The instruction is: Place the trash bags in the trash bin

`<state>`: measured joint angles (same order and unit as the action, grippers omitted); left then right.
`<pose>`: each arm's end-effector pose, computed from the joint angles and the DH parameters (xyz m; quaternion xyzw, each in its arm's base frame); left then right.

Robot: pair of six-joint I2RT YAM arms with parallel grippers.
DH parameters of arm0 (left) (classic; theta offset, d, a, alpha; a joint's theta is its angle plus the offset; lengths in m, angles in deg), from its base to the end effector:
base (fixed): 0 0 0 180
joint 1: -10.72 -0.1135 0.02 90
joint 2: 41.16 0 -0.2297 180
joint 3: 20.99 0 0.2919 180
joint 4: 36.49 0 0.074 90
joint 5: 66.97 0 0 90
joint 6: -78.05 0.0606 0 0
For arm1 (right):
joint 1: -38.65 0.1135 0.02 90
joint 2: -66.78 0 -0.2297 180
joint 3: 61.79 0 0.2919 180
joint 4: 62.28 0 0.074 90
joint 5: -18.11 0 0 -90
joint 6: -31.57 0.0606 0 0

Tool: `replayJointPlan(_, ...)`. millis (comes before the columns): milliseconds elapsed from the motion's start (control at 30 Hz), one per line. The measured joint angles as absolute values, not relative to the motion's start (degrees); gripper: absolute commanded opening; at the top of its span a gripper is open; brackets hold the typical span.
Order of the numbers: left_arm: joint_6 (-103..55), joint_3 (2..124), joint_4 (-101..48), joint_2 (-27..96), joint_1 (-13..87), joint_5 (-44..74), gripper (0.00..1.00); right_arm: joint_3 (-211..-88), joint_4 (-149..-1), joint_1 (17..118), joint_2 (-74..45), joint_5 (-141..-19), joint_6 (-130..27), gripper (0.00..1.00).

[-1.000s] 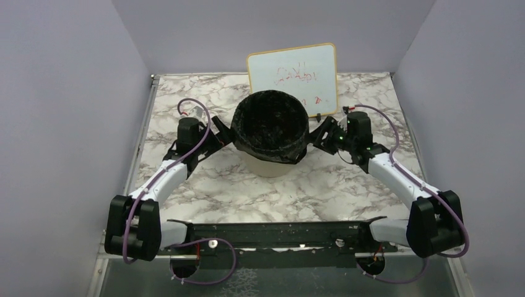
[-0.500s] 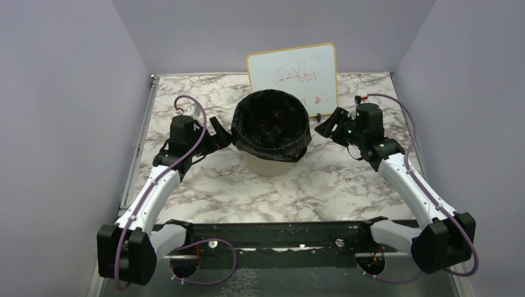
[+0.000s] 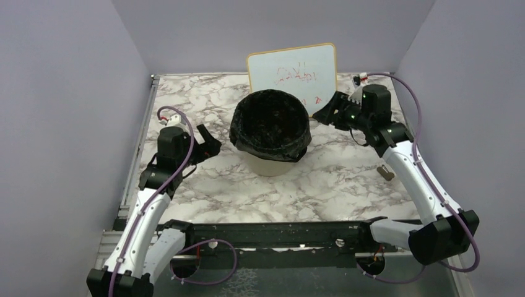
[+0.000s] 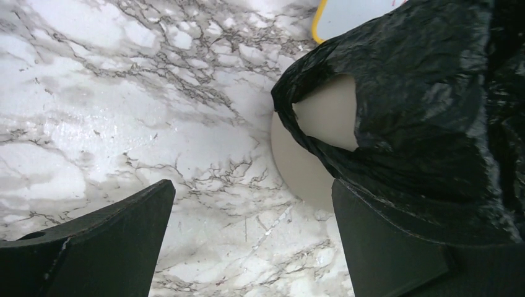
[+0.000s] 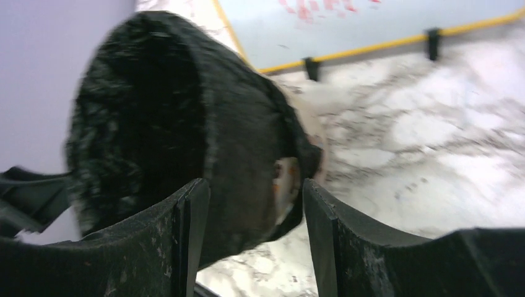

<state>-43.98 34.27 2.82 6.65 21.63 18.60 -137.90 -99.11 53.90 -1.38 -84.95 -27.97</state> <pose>0.2636 -0.0556 0.2506 -0.1416 0.8620 -0.2091 0.4395 0.3246 0.1027 0.3028 0.0559 0.8556 0.2864 0.4274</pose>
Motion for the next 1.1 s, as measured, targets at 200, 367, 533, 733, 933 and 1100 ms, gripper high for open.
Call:
replayJointPlan(200, -42.27, 35.14, 4.33, 3.62, 21.63, 16.59, 0.99, -140.83, -96.40, 53.90, -5.38, -98.00, -27.62, 0.64)
replayJointPlan(367, -41.29, 35.86, 5.97, 2.94, 21.66, 15.54, 0.99, -137.29, -93.01, 53.90, -5.91, -105.65, -24.32, 0.64)
replayJointPlan(533, -41.11, 37.68, 8.24, 0.99, 21.66, 16.00, 0.99, -136.65, -89.41, 54.68, -7.50, -109.93, -20.52, 0.67)
replayJointPlan(733, -41.24, 40.06, 9.20, -3.62, 21.66, 21.62, 0.99, -134.38, -82.74, 60.37, -10.15, -109.21, -13.61, 0.68)
replayJointPlan(933, -40.83, 42.16, 11.34, -6.53, 21.66, 24.20, 0.99, -137.88, -84.01, 66.44, -14.67, -104.33, -13.04, 0.69)
replayJointPlan(1100, -39.45, 43.69, 12.41, -5.19, 21.66, 24.00, 0.99, -141.18, -88.86, 66.03, -14.39, -99.35, -16.12, 0.69)
